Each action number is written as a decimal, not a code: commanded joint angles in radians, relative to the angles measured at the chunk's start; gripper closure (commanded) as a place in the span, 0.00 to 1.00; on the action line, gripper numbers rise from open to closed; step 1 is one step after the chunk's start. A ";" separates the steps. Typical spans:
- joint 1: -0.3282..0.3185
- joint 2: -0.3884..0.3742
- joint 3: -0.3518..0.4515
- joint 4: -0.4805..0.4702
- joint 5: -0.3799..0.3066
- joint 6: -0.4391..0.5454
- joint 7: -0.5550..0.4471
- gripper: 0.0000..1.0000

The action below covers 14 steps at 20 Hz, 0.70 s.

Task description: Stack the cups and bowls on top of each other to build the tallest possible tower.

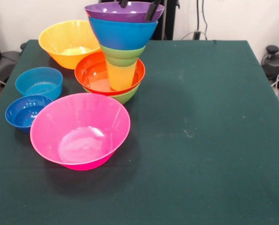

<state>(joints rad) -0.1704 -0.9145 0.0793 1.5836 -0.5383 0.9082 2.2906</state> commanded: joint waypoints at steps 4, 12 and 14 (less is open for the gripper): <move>-0.026 -0.033 0.105 0.054 -0.021 0.083 -0.297 0.00; -0.028 -0.037 0.116 0.058 -0.019 0.089 -0.291 0.00; -0.030 -0.033 0.121 0.048 -0.015 0.097 -0.295 0.00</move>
<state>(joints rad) -0.1806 -0.9636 0.0950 1.5840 -0.5383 0.9082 2.2906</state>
